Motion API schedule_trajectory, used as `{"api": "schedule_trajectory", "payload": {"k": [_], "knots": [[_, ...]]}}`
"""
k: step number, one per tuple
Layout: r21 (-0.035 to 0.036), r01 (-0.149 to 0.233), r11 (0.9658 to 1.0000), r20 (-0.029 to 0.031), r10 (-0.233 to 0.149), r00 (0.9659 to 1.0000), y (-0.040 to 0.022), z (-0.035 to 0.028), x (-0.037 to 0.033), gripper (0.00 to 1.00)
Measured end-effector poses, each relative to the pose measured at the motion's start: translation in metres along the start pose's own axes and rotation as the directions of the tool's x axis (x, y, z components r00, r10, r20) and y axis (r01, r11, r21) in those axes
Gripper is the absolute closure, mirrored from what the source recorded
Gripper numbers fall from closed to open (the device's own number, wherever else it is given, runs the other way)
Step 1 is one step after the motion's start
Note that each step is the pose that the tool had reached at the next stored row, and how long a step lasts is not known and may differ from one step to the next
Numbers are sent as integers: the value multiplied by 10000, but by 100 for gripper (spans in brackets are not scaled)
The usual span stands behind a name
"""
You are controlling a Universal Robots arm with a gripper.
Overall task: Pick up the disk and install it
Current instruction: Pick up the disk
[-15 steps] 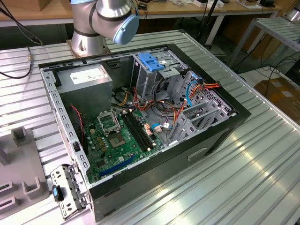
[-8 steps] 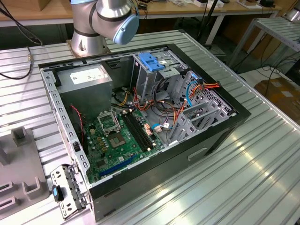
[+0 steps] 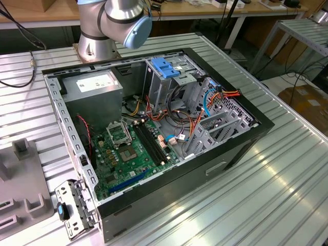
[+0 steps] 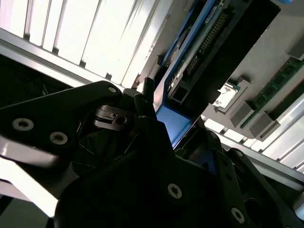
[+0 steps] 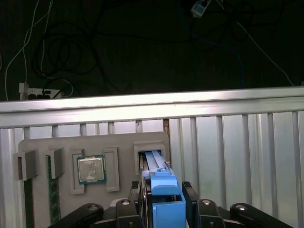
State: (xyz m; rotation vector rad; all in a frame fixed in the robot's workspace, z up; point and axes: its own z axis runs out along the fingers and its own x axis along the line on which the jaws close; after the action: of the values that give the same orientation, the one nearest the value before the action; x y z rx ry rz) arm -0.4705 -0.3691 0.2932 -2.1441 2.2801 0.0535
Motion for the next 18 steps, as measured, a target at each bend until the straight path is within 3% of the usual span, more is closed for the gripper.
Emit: {"api": "schedule_trajectory", "payload": {"k": [10, 12, 18], "knots": [[0, 0, 10000, 3, 0, 10000, 0, 1, 0, 53], [1, 0, 10000, 5, 0, 10000, 0, 2, 0, 61], [1, 0, 10000, 5, 0, 10000, 0, 2, 0, 61]]}}
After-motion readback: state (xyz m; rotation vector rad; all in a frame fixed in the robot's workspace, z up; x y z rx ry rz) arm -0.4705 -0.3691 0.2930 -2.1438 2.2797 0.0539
